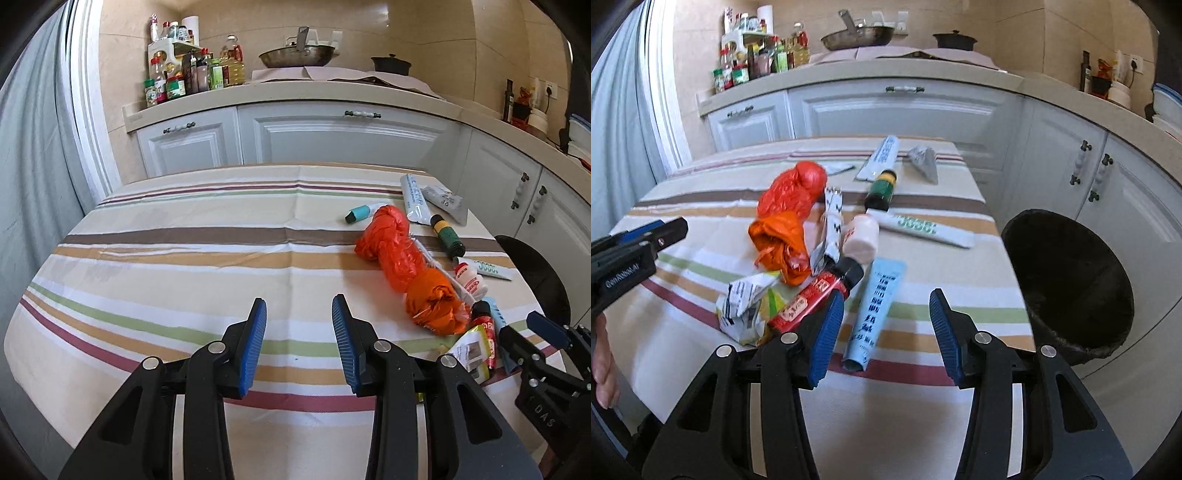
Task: Collect trash
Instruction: 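Move both grippers back over the table toward the remaining trash, then close the right gripper on the light blue tube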
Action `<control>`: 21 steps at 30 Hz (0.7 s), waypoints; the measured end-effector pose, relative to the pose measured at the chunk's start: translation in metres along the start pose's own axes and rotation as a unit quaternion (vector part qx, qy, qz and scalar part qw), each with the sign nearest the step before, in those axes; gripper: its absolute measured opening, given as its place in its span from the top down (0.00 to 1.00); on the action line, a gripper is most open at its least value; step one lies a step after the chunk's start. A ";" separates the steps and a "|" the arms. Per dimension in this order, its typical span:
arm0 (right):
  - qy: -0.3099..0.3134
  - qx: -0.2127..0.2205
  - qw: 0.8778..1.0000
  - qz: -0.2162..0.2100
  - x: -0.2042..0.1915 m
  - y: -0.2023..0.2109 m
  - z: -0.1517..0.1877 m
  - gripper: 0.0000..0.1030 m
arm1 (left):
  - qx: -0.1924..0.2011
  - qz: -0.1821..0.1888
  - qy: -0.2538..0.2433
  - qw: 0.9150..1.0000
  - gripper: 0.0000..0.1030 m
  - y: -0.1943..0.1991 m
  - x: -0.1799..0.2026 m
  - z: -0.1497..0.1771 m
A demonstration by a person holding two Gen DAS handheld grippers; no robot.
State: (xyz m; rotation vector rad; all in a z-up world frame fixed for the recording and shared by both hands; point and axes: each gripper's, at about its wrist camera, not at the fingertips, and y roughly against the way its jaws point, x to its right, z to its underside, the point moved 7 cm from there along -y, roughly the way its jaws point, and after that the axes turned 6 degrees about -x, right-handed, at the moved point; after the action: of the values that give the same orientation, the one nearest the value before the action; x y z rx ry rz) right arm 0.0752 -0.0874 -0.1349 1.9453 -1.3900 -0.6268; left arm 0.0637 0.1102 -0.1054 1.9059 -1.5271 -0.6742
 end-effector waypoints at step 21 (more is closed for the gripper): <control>-0.001 -0.006 1.000 0.000 0.009 -0.002 0.008 0.86 | -0.004 0.030 -0.020 0.999 0.55 0.006 0.021 0.009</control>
State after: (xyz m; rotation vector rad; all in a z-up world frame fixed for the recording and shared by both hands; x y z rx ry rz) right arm 0.0737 -0.0972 -0.1417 1.9369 -1.3832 -0.6351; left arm 0.0577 0.0873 -0.1081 1.8436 -1.5974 -0.6959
